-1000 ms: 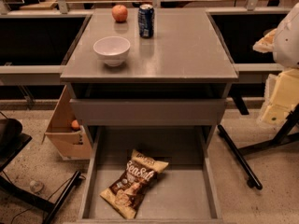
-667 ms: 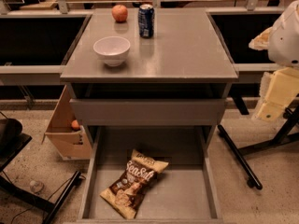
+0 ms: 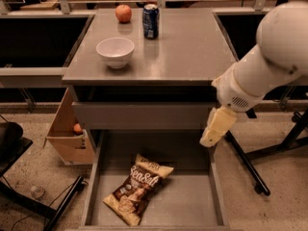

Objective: Pick brown chip bag from middle drawer and place on counter

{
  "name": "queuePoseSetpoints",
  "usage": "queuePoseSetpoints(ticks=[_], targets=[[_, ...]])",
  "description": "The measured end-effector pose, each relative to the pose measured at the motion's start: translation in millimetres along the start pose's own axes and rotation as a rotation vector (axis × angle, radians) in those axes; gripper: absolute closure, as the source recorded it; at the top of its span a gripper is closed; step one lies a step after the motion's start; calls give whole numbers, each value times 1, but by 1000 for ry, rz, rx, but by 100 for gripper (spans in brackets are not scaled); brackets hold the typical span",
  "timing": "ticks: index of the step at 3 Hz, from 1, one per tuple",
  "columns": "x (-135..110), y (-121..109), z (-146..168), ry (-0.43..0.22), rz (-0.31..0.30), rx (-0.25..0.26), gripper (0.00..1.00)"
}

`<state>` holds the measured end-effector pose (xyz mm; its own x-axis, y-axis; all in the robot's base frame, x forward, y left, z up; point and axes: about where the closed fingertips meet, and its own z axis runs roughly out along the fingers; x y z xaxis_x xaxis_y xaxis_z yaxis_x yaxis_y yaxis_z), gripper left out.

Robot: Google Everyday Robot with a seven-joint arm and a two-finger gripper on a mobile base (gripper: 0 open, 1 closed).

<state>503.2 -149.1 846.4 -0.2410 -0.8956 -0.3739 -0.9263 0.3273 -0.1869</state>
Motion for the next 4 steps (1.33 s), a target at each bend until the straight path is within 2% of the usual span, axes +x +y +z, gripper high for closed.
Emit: queuePoseSetpoints(ticks=[1,2,3,4], targets=[[-11,-8,51,-61,22,46,0],[-11,-8,51,-61,22,46,0],[-16,18,94,-38,21,-21,0],[-10,60,195,17,24,-125,0]])
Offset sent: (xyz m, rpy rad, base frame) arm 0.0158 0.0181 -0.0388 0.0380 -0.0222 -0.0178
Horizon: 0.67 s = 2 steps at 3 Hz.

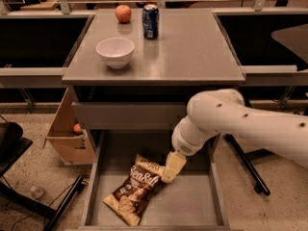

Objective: Pick brown chip bag from middle drawer and place on counter

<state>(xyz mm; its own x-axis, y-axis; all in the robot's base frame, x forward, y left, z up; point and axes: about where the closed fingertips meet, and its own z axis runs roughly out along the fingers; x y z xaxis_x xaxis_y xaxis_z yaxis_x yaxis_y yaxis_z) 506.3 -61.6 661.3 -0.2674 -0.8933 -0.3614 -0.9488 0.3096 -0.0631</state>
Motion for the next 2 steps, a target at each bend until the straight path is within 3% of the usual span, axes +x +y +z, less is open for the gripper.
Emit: queuePoseSetpoints(ticks=[1,2], targets=[[7,8,60,15,9,-39,0],[17,-5,109,61,-7,-51,0]])
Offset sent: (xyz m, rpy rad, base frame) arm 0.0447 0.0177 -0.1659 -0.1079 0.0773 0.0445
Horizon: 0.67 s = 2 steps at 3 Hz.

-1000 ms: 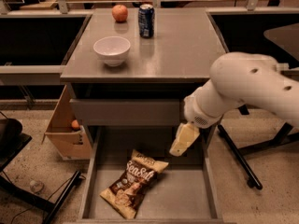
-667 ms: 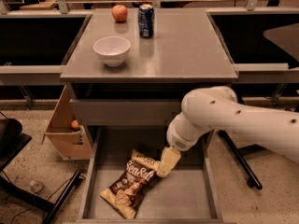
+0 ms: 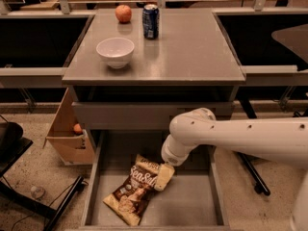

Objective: Pick brown chip bag from middle drawer and place on counter

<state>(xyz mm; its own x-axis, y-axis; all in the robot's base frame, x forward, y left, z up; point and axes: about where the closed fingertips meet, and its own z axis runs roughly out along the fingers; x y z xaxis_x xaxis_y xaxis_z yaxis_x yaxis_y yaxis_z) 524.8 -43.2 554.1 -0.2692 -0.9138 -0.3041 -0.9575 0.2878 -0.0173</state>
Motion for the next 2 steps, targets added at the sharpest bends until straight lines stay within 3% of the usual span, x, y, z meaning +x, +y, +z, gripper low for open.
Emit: queuePoseSetpoints(ticks=[1,2], targets=[[7,-9,38,35,-6,-20,0],[7,-9,39,35,-6,-20,0]])
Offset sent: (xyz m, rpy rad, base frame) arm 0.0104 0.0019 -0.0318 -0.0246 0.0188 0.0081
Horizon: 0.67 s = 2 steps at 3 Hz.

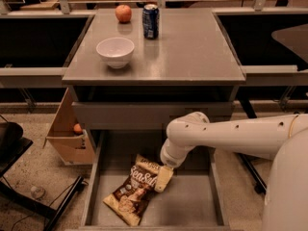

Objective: Pick brown chip bag from middle drawer and place on counter

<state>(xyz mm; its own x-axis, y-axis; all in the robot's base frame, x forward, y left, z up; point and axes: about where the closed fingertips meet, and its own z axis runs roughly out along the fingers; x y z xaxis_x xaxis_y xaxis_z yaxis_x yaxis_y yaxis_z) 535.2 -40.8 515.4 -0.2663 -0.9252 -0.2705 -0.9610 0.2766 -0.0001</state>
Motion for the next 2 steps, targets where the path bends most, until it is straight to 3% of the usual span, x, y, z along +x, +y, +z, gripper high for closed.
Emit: queuePoseSetpoints(ticks=[2], targets=[[-20,3,76,-29,-66,-60,0]])
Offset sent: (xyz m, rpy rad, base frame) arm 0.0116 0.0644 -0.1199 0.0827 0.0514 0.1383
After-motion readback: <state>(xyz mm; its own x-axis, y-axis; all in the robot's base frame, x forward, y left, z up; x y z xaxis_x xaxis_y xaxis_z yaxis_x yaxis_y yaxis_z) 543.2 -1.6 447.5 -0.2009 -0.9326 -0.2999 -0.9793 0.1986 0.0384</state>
